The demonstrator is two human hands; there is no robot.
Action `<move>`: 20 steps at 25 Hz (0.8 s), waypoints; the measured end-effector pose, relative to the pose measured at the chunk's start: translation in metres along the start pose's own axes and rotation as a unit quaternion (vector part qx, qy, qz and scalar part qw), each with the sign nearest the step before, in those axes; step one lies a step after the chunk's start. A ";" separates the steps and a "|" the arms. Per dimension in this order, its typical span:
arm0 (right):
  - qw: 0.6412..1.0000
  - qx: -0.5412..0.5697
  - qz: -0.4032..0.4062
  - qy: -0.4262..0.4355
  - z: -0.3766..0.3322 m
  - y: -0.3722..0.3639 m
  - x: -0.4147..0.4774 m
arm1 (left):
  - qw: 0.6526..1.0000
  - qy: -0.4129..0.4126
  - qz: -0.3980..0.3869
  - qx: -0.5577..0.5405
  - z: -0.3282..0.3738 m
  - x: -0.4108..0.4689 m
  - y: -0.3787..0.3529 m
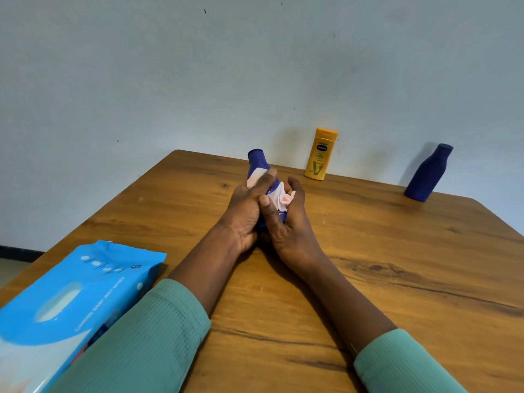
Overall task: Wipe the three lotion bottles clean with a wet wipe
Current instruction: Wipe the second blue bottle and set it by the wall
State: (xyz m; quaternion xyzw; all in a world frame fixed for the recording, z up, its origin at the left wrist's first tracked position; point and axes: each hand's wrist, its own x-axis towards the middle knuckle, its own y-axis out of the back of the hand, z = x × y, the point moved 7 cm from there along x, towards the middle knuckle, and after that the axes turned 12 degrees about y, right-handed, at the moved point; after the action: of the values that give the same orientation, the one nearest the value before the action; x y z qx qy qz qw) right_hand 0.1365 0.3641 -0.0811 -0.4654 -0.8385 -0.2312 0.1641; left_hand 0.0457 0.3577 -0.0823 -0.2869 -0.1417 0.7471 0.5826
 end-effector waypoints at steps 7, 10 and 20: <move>0.997 0.067 0.025 -0.040 0.008 0.010 -0.002 | 0.996 0.051 -0.072 -0.028 -0.012 0.000 -0.005; 0.997 -0.021 0.046 -0.059 0.006 0.015 -0.002 | 0.999 0.026 -0.041 -0.005 -0.002 0.000 0.001; 0.967 0.201 0.099 -0.123 0.022 0.056 -0.004 | 0.932 0.006 -0.098 0.349 -0.016 -0.012 -0.025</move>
State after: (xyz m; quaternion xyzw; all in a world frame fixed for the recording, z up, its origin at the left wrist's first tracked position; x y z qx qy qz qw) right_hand 0.1854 0.3992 -0.0880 -0.5281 -0.8313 0.0184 0.1722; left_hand 0.0772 0.3513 -0.0782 -0.0547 0.1038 0.6873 0.7168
